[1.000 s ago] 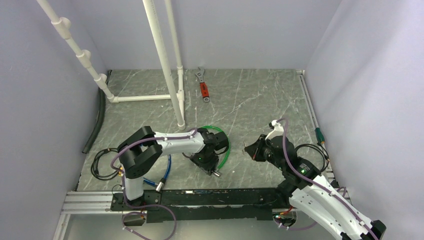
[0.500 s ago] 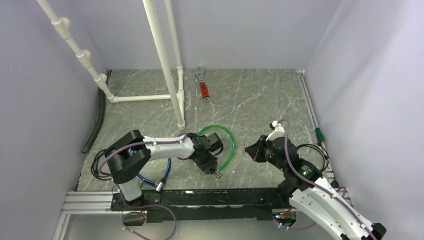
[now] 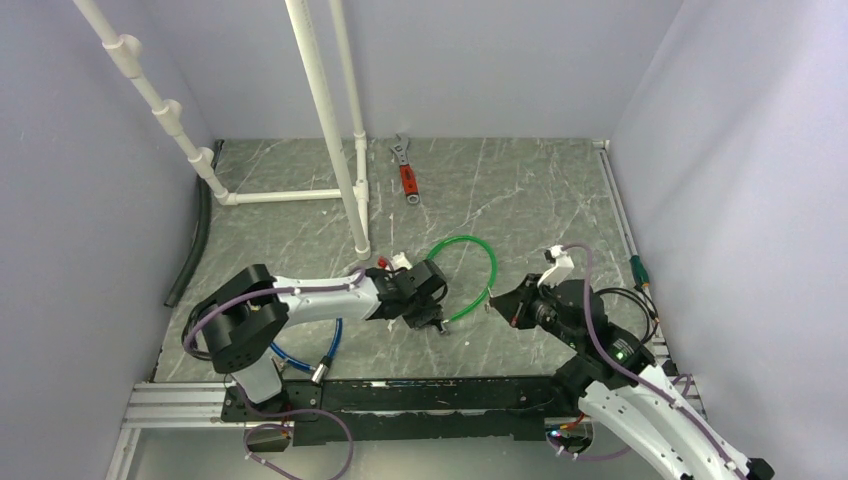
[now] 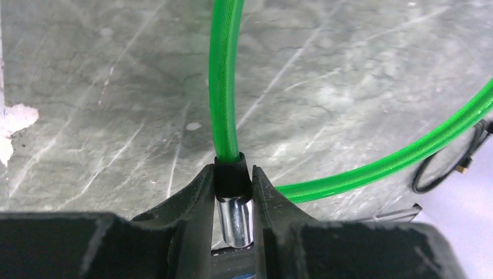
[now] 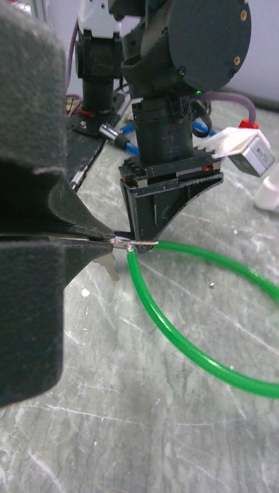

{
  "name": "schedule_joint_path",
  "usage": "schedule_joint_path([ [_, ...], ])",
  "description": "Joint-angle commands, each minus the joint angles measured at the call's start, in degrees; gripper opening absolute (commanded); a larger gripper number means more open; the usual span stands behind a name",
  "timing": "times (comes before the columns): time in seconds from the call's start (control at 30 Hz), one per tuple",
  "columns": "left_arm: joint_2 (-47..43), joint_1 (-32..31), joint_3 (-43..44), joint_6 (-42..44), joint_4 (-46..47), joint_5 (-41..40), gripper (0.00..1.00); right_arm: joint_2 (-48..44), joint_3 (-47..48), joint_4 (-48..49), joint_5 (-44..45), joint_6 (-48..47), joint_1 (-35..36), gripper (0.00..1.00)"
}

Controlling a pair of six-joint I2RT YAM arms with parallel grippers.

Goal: Unlock with the key

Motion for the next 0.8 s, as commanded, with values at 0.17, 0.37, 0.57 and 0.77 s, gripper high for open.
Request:
schedule_joint_path([
  [0.17, -5.4, 3.2, -2.7, 9.4, 16.0, -1.3, 0.0, -6.4, 0.2, 1.5, -4.2, 4.0, -0.1, 0.0],
  [0.37, -3.4, 6.9, -4.4, 9.7, 22.2, 4.4, 0.0, -6.6, -6.3, 7.1, -9.5, 10.4, -0.1, 0.0],
  [0.57, -0.2, 8.2, -4.7, 9.8, 27.7, 8.1, 0.0, -7.7, -13.4, 14.6, -15.6, 19.3, -0.1, 0.0],
  [0.77, 3.3, 8.8, -5.2, 8.7, 32.9, 12.4, 0.0, -10.0, -21.8, 21.5, -18.3, 26.3, -0.1, 0.0],
])
